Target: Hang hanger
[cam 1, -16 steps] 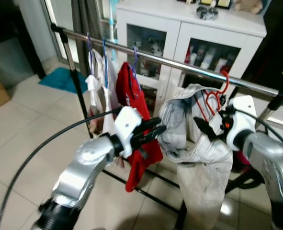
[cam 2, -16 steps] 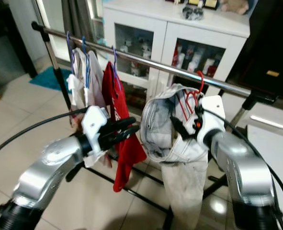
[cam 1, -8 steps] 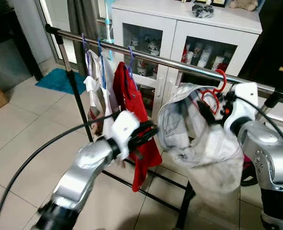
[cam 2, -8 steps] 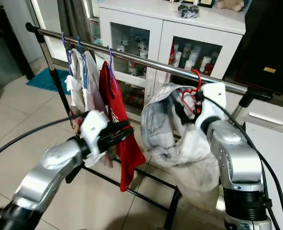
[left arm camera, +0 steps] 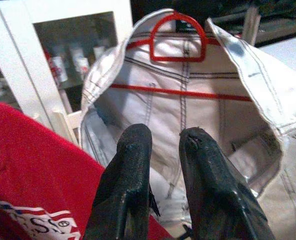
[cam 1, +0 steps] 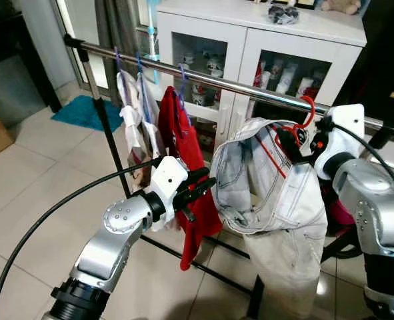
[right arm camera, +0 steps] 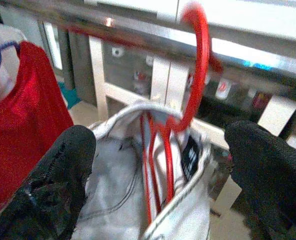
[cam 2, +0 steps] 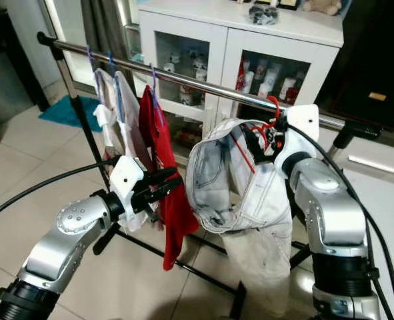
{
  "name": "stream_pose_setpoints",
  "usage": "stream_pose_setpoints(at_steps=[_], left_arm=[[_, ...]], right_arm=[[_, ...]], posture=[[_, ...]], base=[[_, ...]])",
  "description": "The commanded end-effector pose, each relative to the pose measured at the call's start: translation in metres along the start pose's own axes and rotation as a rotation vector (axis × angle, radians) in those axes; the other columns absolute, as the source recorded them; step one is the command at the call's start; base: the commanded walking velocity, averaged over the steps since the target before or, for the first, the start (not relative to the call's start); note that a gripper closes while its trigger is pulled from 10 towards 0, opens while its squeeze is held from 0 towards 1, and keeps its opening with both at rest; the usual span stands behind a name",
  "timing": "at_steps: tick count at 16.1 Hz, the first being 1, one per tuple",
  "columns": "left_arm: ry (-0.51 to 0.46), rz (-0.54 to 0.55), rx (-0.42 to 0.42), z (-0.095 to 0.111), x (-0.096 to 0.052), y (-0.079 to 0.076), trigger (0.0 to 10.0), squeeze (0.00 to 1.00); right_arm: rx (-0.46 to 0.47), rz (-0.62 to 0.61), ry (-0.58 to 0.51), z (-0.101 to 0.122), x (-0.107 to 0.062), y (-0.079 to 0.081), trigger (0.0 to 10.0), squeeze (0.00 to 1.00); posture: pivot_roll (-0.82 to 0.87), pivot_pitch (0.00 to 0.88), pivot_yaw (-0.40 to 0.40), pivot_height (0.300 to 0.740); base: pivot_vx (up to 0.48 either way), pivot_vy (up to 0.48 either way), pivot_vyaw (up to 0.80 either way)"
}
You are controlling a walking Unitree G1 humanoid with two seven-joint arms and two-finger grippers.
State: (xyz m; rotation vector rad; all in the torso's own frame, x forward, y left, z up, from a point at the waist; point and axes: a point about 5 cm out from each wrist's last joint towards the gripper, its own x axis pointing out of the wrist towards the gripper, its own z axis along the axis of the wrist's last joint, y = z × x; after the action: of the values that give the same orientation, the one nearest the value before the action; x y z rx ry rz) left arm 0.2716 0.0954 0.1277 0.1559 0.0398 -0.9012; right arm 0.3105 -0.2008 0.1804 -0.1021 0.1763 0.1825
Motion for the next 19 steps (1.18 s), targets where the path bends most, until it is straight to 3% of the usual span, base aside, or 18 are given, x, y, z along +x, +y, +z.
stream_pose_setpoints(at_steps=[1, 11, 15, 19], left_arm=[[-0.007, -0.036, 0.008, 0.002, 0.003, -0.004, 10.0, 0.00], [-0.004, -0.031, 0.029, 0.003, 0.000, 0.001, 10.0, 0.00], [-0.005, -0.020, 0.030, 0.003, -0.001, 0.001, 10.0, 0.00], [-0.005, -0.030, 0.031, 0.003, 0.002, 0.001, 10.0, 0.00]], right_arm=[[-0.003, 0.017, -0.010, 0.004, 0.005, -0.001, 10.0, 0.00], [-0.053, 0.071, -0.015, 0.013, 0.025, -0.008, 10.0, 0.00], [-0.077, 0.076, -0.061, 0.018, 0.014, -0.011, 10.0, 0.00], [-0.122, 0.186, -0.015, 0.008, -0.005, -0.007, 10.0, 0.00]], posture=[[-0.07, 0.000, 0.021, 0.740], [-0.04, 0.000, -0.003, 0.740], [-0.04, 0.000, -0.004, 0.740], [-0.05, 0.000, 0.009, 0.740]], base=[[0.000, 0.000, 0.00], [0.000, 0.000, 0.00], [0.000, 0.000, 0.00], [0.000, 0.000, 0.00]])
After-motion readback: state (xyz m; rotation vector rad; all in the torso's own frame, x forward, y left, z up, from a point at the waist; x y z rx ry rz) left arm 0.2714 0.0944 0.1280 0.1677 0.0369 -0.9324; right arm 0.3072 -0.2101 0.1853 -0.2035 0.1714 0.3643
